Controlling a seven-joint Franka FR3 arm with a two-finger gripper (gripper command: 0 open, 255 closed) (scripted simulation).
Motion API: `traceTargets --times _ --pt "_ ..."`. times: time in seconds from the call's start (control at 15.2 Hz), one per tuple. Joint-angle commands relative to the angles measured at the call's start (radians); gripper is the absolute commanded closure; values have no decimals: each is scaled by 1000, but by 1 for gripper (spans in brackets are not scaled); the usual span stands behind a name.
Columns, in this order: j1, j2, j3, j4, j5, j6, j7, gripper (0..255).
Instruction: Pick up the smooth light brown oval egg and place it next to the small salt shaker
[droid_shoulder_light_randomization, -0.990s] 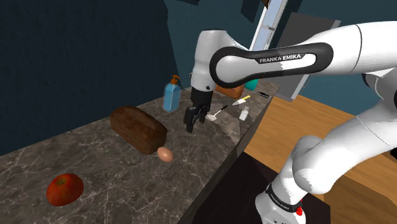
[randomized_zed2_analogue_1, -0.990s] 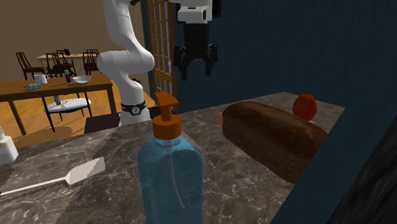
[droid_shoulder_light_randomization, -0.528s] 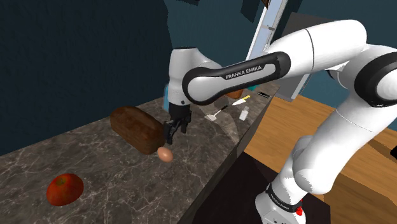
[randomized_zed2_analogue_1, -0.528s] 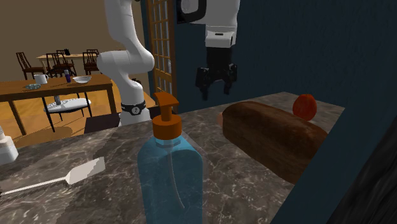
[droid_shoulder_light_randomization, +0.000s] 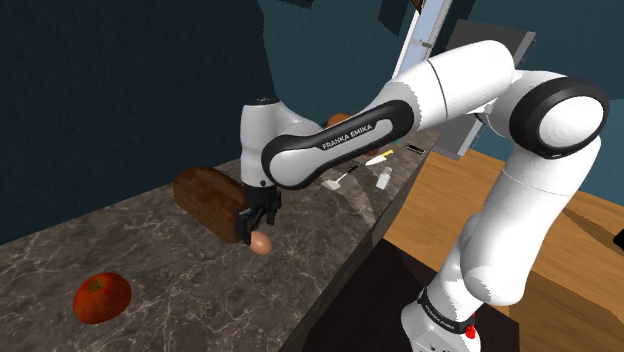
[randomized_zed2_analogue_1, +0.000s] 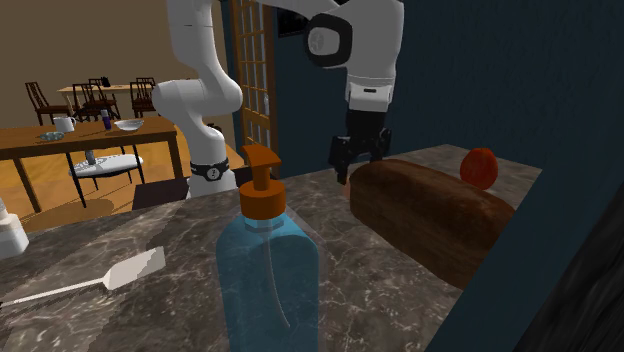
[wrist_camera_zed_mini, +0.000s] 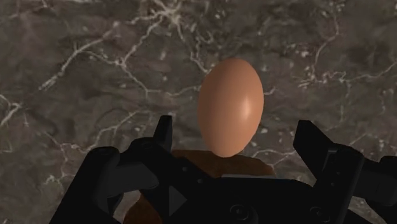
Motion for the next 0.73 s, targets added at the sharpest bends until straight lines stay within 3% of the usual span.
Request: traceTargets --times 0.0,0.66 --pt "1 12 0 -16 -5 28 4 0" --pt "4 30 0 -33 -12 61 9 0"
